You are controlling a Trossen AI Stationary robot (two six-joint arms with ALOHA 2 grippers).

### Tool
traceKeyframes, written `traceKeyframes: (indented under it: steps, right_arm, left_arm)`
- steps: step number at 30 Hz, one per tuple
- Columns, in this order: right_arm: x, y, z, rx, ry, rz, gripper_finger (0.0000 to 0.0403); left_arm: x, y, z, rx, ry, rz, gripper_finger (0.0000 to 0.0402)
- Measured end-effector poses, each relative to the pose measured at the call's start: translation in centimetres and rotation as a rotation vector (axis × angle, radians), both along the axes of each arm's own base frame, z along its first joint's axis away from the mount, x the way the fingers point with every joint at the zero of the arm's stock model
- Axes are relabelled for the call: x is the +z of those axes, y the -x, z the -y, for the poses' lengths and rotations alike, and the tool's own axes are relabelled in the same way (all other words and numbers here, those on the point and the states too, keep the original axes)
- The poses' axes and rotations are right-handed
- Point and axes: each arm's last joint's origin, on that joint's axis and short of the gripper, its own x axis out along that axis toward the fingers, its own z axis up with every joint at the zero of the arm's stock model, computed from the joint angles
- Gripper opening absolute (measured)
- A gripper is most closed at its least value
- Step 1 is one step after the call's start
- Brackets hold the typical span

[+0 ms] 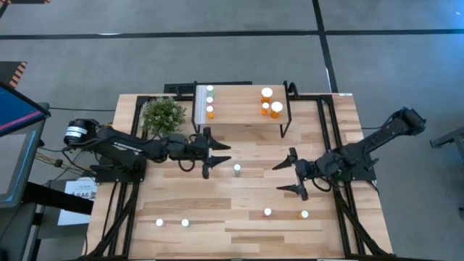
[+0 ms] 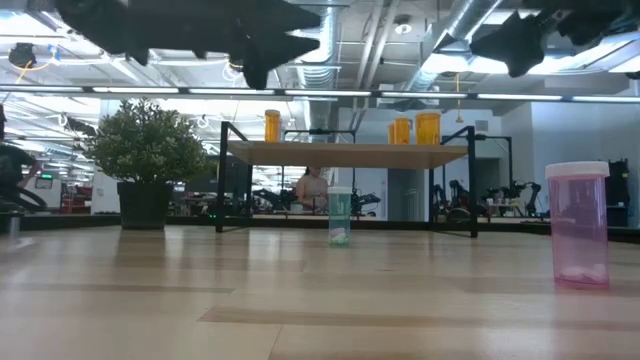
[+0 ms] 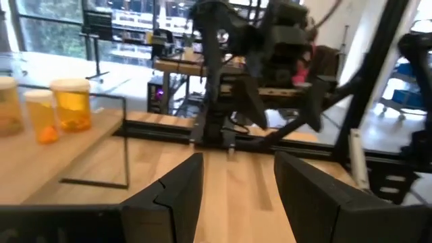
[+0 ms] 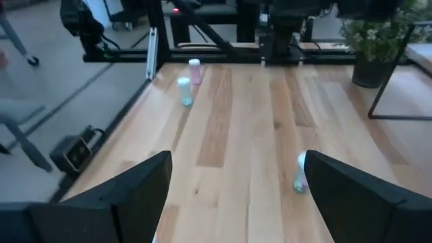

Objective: Pick and place medicine bottles onto shelf by color
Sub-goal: Put the top blue small pill bottle on the shelf

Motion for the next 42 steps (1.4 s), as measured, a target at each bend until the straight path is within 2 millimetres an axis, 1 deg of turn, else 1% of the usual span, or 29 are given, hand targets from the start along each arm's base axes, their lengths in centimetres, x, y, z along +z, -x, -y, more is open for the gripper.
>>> traceKeyframes:
  steps: [2,5,8,10,15,18,23,28,32,36,39,42]
  right_arm:
    - [-0.3,-0.2,0.2,-0.014,0.023,-0.013,0.0357]
    - [-1.0,-0.8,0.8,-0.09,0.053,-0.046,0.0357]
    - [-1.5,-1.4,1.4,-0.146,0.06,-0.065,0.0357]
    - [-1.6,-1.8,1.6,-0.166,0.056,-0.061,0.0357]
    - [-0.9,-2.4,1.6,-0.156,0.075,0.026,0.0357]
    - [-0.3,-2.5,1.4,-0.094,0.068,0.089,0.0357]
    - [0.5,-1.9,1.1,0.038,0.086,0.136,0.0357]
    - [1.0,-1.3,1.3,0.048,0.092,0.143,0.0357]
    - [0.5,-1.2,1.4,0.051,0.119,0.092,0.0357]
    - [0.3,-1.4,1.8,0.025,0.125,0.08,0.0357]
    - [0.2,-1.5,2.2,0.004,0.129,0.067,0.0357]
    - [0.2,-1.6,2.5,-0.014,0.132,0.062,0.0357]
  left_arm:
    - [-0.3,-0.5,-0.5,0.021,-0.003,-0.015,0.0171]
    - [-0.5,-1.4,-1.5,0.047,0.022,-0.03,0.0171]
    - [-0.3,-1.6,-2.0,0.045,0.073,-0.036,0.0171]
    - [-0.4,-1.6,-2.0,0.044,0.085,-0.06,0.0171]
    - [-0.6,-1.6,-1.1,0.012,0.098,-0.076,0.0171]
    - [-0.7,-1.6,-0.1,-0.011,0.105,-0.093,0.0171]
    - [-0.8,-1.5,1.4,-0.012,0.099,-0.098,0.0171]
    - [-1.1,-1.4,2.0,-0.004,0.112,-0.133,0.0171]
    - [-1.4,-1.7,1.9,0.041,0.121,-0.266,0.0171]
    - [-0.9,-2.1,1.8,0.114,0.087,-0.419,0.0171]
    - [-0.4,-2.2,1.8,0.121,0.058,-0.482,0.0171]
    - [-0.5,-2.2,1.8,0.109,0.05,-0.513,0.0171]
